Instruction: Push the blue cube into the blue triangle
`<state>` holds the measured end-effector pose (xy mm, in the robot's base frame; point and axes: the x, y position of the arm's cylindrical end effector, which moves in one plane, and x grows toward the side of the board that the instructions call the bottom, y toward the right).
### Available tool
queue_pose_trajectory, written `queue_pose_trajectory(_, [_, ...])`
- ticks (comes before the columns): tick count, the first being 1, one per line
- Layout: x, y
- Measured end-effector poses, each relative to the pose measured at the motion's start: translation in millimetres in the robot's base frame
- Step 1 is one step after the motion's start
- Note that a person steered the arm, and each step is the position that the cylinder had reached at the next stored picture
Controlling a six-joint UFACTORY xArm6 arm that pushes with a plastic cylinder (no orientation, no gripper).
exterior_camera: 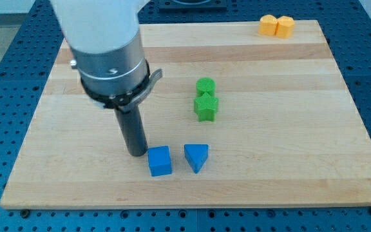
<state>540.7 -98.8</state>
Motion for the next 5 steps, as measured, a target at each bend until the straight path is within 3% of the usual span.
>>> queue_pose_trajectory(1, [24,2])
queue_pose_trajectory(3, [24,50])
queue_pose_trajectory(5, [12,4])
